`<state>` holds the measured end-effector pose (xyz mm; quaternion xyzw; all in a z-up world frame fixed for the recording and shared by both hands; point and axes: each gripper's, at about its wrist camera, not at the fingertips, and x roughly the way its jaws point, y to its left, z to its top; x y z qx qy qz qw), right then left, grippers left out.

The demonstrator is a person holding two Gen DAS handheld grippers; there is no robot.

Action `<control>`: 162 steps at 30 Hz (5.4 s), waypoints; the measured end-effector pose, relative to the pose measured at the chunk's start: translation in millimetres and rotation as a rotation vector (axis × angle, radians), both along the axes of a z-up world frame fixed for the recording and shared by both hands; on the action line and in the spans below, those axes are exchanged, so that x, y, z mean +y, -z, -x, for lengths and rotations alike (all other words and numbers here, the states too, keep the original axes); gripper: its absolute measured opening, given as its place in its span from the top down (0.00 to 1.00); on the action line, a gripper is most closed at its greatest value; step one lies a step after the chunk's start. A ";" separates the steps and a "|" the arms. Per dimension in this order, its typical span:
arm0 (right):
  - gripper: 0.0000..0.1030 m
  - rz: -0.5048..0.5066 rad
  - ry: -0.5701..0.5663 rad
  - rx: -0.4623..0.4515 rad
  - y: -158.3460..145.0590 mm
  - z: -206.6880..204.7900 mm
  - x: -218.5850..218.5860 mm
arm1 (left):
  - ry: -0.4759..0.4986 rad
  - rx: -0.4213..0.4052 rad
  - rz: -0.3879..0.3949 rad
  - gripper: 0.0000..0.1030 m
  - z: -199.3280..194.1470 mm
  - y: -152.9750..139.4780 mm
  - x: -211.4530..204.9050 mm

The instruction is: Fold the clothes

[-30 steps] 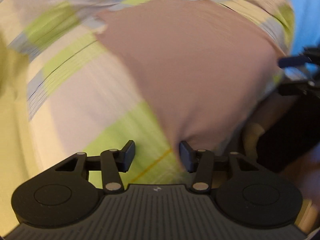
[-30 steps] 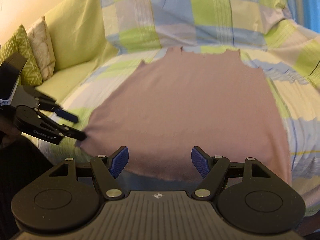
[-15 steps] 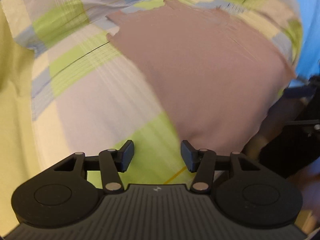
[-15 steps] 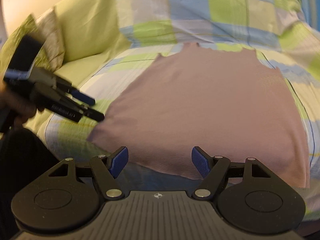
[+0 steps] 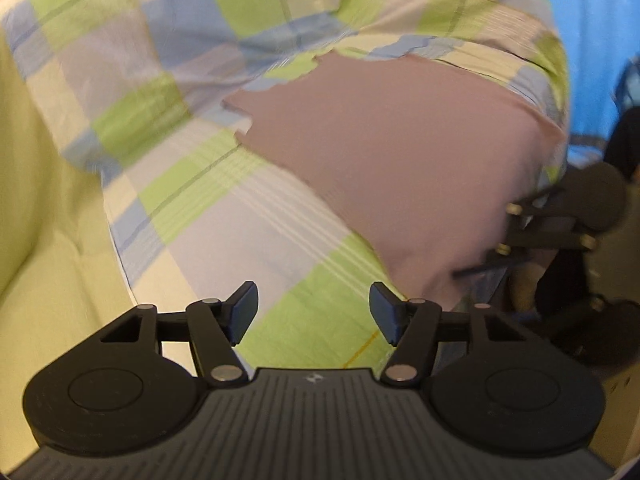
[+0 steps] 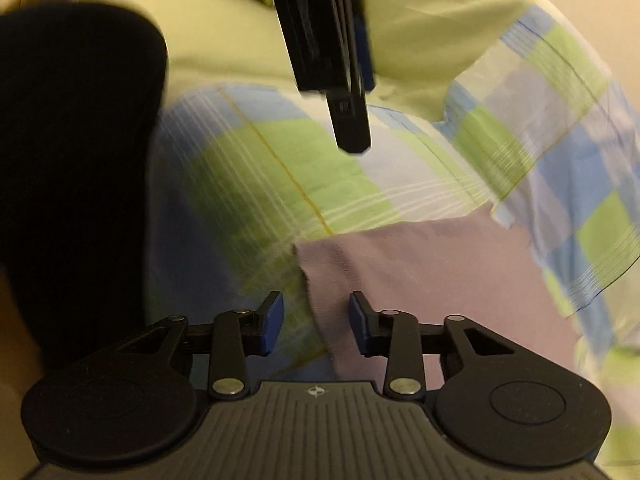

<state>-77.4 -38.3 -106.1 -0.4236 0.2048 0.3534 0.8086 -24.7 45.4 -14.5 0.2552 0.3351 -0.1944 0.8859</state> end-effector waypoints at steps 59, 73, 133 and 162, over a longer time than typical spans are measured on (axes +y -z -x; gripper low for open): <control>1.00 0.224 0.417 -0.162 -50.8 -23.4 -216.9 | 0.427 -0.056 -0.072 1.00 19.0 -30.9 -53.9; 1.00 0.192 0.286 0.117 -138.5 -105.6 -227.3 | 0.120 0.068 0.287 1.00 -87.0 -45.6 -7.1; 0.94 -0.973 0.552 0.451 -73.8 -230.1 -400.9 | -0.022 0.145 0.599 1.00 -187.8 21.6 25.5; 0.83 -0.737 0.820 0.319 -44.3 -419.1 -351.6 | -0.305 0.159 0.625 0.93 -350.9 51.7 69.2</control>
